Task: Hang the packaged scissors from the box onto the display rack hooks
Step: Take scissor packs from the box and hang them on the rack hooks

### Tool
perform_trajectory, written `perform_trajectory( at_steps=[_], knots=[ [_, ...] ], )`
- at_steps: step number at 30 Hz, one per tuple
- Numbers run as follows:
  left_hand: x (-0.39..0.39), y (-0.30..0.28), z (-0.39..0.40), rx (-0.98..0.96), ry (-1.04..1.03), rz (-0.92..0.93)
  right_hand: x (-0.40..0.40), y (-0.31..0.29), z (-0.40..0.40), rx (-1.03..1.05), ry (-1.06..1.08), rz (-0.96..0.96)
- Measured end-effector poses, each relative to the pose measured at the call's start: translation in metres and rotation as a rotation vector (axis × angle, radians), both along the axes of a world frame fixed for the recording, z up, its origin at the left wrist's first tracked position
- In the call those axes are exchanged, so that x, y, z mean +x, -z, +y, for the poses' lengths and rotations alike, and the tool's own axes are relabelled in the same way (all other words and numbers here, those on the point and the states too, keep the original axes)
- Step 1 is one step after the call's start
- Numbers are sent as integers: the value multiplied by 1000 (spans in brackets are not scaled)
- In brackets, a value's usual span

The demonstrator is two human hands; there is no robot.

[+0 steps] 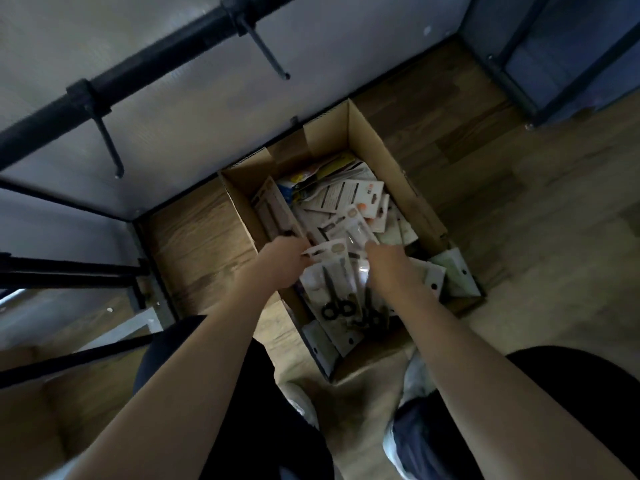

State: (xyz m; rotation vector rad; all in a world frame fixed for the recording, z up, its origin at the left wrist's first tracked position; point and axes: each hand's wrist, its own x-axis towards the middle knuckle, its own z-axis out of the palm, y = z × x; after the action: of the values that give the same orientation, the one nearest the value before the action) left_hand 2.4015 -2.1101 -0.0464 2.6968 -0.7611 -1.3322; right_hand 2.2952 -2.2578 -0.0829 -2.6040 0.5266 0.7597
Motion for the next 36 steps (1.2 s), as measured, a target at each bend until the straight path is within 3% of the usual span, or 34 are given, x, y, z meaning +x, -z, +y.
perform_trajectory(
  at_steps=[5,11,20,25,31,36],
  knots=[
    [-43,-56,2,-29,-87,-59,-29,-81,-5,81,113,-36],
    [-53,-167,-1,-85,-61,-160,-39,-196,-21,72,200,-67],
    [-44,-328,-4,-96,-5,-377,-47,-337,-17,-20,155,-70],
    [-49,-399,4,-243,-74,-390,-45,-403,-3,-45,176,-181],
    [-62,-466,12,-402,-171,-464,-47,-483,4,-15,306,-442],
    [-63,-513,17,-692,-294,-525,-45,-545,1,-27,409,-629]
  ],
)
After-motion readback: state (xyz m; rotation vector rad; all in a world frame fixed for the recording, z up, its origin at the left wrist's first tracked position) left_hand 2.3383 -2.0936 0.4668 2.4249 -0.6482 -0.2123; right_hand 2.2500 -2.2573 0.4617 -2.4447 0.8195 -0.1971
